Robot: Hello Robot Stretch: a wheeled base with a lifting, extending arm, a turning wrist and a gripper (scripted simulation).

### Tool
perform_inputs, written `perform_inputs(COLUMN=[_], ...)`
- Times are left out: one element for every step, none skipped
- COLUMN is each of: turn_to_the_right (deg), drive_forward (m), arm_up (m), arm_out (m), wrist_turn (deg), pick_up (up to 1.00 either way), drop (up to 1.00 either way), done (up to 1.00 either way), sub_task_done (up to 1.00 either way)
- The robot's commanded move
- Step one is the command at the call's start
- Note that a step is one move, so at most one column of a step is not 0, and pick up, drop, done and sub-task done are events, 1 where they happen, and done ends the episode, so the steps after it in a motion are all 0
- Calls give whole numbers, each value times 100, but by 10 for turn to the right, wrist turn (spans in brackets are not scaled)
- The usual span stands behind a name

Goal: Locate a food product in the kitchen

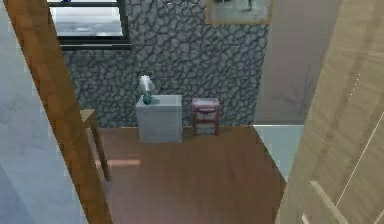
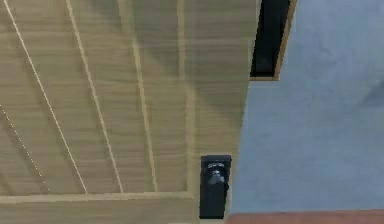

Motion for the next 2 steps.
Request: perform_inputs(turn_to_the_right=[0, 450], drive_forward=[100, 0], arm_up=[0, 0], arm_out=[0, 0], wrist_turn=[0, 0], pick_up=[0, 0], drop=[0, 0], done=[0, 0], sub_task_done=[0, 0])
